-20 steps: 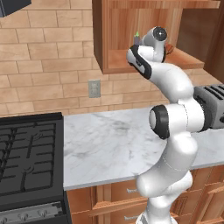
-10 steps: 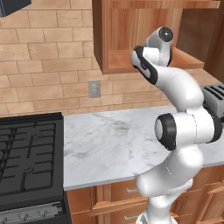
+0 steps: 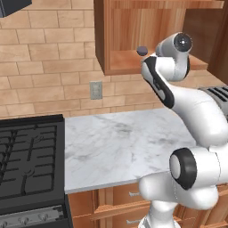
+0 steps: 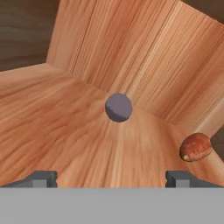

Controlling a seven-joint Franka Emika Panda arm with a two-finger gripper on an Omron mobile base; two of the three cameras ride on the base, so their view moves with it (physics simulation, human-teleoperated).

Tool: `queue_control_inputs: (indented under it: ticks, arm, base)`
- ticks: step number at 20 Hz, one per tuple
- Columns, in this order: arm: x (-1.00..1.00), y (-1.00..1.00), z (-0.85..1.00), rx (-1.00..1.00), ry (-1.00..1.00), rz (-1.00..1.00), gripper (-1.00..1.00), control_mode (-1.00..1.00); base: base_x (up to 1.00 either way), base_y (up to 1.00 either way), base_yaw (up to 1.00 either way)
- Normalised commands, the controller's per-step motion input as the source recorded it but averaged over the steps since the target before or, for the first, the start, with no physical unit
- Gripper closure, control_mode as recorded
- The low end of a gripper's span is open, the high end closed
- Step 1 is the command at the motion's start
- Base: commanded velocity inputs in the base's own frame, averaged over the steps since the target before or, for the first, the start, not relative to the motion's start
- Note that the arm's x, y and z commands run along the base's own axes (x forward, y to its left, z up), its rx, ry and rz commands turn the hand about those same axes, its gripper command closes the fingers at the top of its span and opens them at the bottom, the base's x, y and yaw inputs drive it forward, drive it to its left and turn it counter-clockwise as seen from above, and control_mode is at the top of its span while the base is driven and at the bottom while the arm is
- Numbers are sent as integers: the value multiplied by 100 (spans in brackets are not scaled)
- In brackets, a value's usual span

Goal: Pick the sweet potato, eggplant from the counter and place them in the cabinet. Then close the cabinet.

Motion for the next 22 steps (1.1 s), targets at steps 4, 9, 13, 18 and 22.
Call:
queue_control_inputs:
  ticks: [4,9,13,18,22]
  arm:
    - [-100,0,38,13,5,-4,-100,-100]
    - [-100,0,21,22,14,-6,-100,-100]
    - [-100,0,-3,19,3,-4,-100,-100]
    - [-100,0,-71,12,-5,-1,-100,-100]
    - [-100,0,-98,11,-20,-5,-100,-100]
  base:
    - [0,0,0]
    - [0,0,0]
    - [0,0,0]
    - [0,0,0]
    - [0,0,0]
